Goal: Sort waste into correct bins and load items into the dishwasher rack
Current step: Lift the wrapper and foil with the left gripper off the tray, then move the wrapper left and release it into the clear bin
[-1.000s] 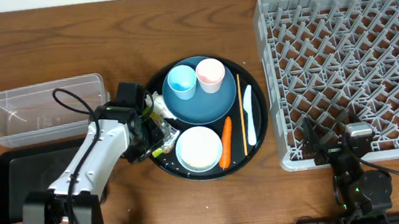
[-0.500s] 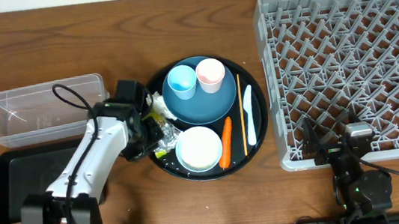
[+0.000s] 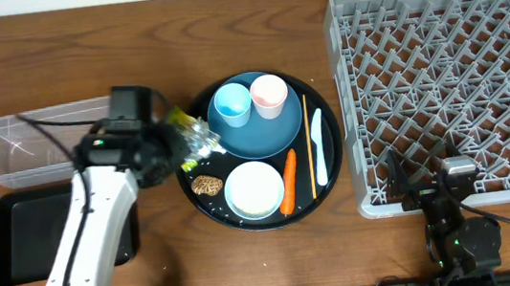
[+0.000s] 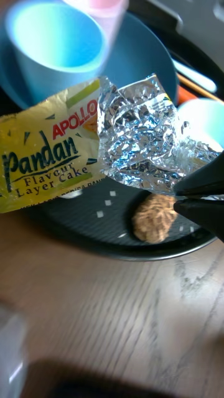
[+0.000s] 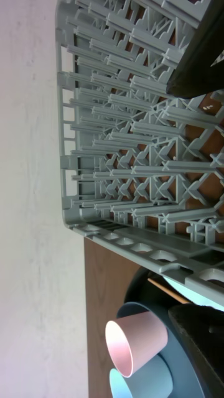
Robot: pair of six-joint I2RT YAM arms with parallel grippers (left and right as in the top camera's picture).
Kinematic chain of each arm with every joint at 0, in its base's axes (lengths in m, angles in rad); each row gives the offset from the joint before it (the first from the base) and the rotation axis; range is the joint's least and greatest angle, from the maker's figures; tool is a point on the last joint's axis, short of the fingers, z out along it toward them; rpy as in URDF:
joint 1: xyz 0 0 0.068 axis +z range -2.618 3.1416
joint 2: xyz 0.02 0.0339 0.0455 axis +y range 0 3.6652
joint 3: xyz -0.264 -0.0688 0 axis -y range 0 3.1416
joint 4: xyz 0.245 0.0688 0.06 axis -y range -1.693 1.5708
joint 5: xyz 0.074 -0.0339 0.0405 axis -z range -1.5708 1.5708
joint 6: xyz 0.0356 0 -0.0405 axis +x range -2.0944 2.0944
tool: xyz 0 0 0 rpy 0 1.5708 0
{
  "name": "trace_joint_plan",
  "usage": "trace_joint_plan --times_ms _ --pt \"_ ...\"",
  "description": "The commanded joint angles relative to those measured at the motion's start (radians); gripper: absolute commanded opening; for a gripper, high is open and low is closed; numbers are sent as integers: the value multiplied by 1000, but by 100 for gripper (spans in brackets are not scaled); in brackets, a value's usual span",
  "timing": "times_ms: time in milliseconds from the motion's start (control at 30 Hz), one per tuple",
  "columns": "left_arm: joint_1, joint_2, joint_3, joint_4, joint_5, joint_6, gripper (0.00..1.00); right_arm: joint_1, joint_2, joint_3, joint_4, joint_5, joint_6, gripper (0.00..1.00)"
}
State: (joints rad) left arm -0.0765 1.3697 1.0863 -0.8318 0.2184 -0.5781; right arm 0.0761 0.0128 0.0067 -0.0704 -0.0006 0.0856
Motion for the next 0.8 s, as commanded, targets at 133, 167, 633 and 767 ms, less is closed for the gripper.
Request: trace_joint_plan --times_ms 133,167,633,767 --pt "187 -33 86 21 -24 64 6 -17 0 -1 -4 8 -12 99" --pt "219 -33 89 36 -24 64 6 -17 0 -1 -4 8 -12 99" --pt "576 75 90 237 -24 -64 6 -17 0 -1 -4 8 -13 99" --pt "597 156 90 269 -24 -109 6 -17 0 -1 -4 8 -12 99"
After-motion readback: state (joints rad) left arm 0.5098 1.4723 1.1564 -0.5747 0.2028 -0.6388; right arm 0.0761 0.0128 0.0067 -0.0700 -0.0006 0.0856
